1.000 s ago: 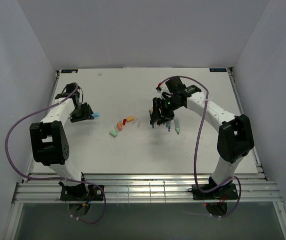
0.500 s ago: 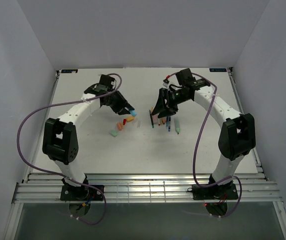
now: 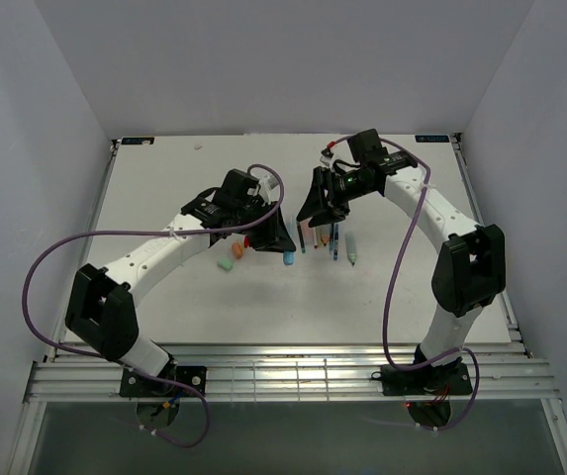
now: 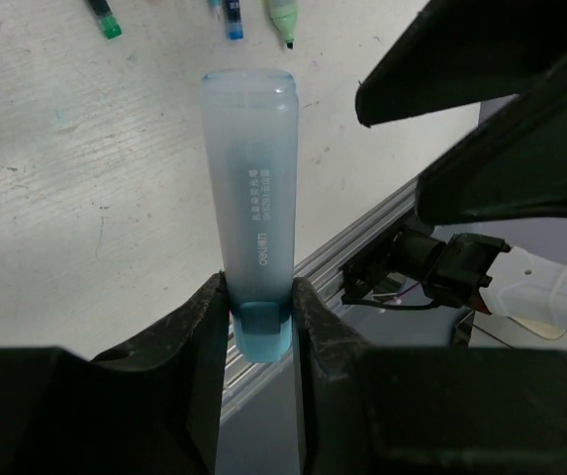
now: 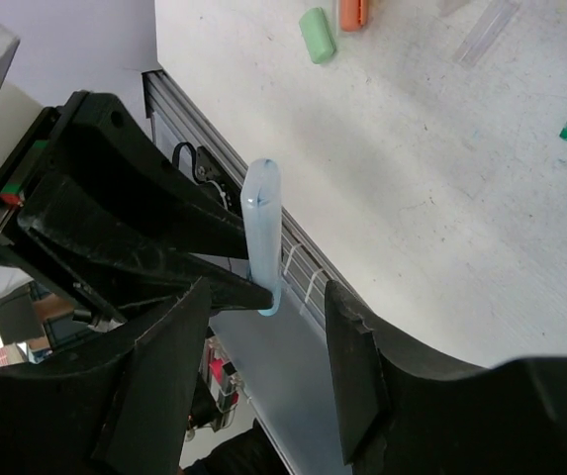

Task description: Open the pen caps

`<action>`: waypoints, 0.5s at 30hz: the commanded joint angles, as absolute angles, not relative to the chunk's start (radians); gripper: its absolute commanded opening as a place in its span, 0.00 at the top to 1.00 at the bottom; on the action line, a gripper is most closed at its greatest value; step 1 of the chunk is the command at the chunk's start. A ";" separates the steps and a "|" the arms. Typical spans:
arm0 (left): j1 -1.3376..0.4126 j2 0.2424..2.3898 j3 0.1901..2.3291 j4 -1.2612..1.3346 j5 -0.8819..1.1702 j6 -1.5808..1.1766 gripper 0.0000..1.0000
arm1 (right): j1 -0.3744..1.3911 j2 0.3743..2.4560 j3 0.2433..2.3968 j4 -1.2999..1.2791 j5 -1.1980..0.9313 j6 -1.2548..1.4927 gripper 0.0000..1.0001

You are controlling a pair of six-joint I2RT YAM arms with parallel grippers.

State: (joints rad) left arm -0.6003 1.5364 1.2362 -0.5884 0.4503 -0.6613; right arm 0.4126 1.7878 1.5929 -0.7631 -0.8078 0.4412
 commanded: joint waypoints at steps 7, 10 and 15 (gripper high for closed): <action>-0.635 1.482 1.238 -0.563 0.440 -0.617 1.00 | 0.469 1.781 1.586 -0.724 -0.739 0.482 0.44; -0.635 1.480 1.247 -0.566 0.442 -0.615 1.00 | 0.498 1.789 1.588 -0.713 -0.723 0.494 0.44; -0.637 1.467 1.259 -0.578 0.436 -0.609 1.00 | 0.540 1.793 1.574 -0.712 -0.655 0.517 0.49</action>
